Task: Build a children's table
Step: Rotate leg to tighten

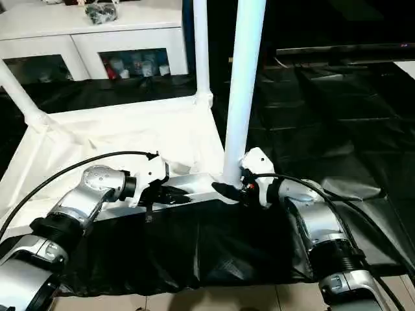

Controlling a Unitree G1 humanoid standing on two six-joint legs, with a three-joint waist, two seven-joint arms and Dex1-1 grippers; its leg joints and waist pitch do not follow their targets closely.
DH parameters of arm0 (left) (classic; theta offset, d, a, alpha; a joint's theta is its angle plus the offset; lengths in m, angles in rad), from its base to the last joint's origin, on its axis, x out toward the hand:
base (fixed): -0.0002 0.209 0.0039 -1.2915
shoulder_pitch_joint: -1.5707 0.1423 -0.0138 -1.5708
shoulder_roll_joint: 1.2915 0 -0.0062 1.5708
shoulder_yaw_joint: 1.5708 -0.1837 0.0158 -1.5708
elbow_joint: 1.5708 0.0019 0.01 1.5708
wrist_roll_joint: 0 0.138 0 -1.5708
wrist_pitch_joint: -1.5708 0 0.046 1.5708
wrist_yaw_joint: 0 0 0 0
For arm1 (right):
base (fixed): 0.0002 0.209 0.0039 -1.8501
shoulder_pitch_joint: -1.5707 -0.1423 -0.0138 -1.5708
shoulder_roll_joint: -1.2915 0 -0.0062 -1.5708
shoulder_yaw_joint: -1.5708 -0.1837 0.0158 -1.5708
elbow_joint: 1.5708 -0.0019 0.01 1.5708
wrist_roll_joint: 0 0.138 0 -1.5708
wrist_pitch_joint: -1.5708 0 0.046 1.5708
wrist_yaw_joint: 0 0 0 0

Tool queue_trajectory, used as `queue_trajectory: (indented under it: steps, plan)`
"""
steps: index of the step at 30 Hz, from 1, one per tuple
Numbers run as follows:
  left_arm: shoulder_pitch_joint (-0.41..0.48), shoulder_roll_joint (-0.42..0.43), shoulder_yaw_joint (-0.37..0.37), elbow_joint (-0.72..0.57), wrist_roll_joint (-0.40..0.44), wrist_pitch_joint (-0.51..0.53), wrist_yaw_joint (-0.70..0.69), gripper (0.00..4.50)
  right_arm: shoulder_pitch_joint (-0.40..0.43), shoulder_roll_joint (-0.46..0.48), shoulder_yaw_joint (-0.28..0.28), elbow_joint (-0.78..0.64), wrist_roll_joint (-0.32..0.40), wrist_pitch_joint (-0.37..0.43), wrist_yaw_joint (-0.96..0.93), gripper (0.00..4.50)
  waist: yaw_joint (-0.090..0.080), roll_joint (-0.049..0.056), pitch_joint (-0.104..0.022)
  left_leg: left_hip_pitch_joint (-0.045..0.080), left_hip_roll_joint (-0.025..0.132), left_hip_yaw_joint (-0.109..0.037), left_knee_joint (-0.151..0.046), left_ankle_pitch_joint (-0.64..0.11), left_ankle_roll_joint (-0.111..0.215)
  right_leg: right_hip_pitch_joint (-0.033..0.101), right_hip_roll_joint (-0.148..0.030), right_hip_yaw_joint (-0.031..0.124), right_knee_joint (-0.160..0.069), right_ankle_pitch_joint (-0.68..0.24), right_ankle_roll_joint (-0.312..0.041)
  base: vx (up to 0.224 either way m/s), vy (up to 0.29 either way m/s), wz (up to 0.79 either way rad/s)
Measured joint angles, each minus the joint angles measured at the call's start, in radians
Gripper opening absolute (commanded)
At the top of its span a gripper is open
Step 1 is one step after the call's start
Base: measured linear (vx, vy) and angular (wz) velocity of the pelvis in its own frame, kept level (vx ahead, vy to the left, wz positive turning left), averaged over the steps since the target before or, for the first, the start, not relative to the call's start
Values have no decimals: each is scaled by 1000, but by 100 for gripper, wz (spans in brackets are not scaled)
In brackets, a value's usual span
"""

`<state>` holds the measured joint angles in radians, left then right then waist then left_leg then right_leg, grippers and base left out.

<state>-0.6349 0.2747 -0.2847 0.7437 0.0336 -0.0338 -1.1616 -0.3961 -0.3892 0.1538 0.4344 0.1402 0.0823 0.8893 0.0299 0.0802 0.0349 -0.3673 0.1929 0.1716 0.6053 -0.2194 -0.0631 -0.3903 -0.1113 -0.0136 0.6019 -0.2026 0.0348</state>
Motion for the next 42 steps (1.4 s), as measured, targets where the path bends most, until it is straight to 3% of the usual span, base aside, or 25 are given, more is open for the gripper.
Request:
queue_trajectory:
  steps: [6,9,12,14,16,21,24,31,37,42]
  plan:
    - [15,-62,12,-39,31,79,142,0,58,120,-67,-43,-41,38,-271,265,0,-10,-1,4,0,1,-3,-2,-8,4,-1,1,-3,2,-2,0,0,0]
    - [15,-126,13,-43,66,116,243,0,74,203,-104,-54,-98,47,-481,265,-2,-9,-3,12,-3,1,-5,-2,-8,9,-2,3,-10,-2,3,0,0,0]
    - [16,-153,7,-43,81,125,273,0,74,234,-120,-52,-109,50,-556,265,-3,-7,-4,12,-6,1,-7,-2,-8,9,-3,4,-18,-2,3,0,0,0]
    - [18,-153,4,-49,83,125,274,0,75,234,-120,-55,-109,49,-556,321,-3,-6,-6,12,-5,1,-9,-2,-7,10,-3,4,-22,0,2,0,0,0]
    - [22,-153,3,-60,88,121,274,0,79,234,-122,-62,-104,49,-555,338,-3,-5,-6,11,-5,1,-10,-2,-7,10,-3,4,-23,2,-1,0,0,0]
    - [46,-118,4,-103,81,102,244,0,81,213,-127,-78,-71,55,-451,381,-8,-3,-7,8,-3,1,-13,-2,-7,9,-3,2,-23,6,-6,0,0,0]
    - [52,-92,8,-115,68,94,212,0,81,178,-118,-78,-57,42,-356,381,-11,-3,-7,6,-1,1,-17,-2,-7,7,-1,0,-23,6,-6,0,0,0]
    - [99,46,30,-187,-1,81,45,0,80,29,-34,-117,-4,24,-10,381,-17,-5,-5,-2,7,1,-13,5,3,-5,9,-2,-21,5,-5,0,0,0]
    - [142,123,33,-266,-38,105,-43,0,64,-14,8,-117,18,4,150,381,-17,-18,1,-7,11,4,-8,4,3,-14,11,0,-10,4,-9,0,0,0]
    - [207,190,38,-373,-65,152,-79,0,22,4,55,-93,20,-35,243,381,-17,-36,10,-3,17,5,-7,6,0,-15,18,1,-2,3,-10,0,0,0]
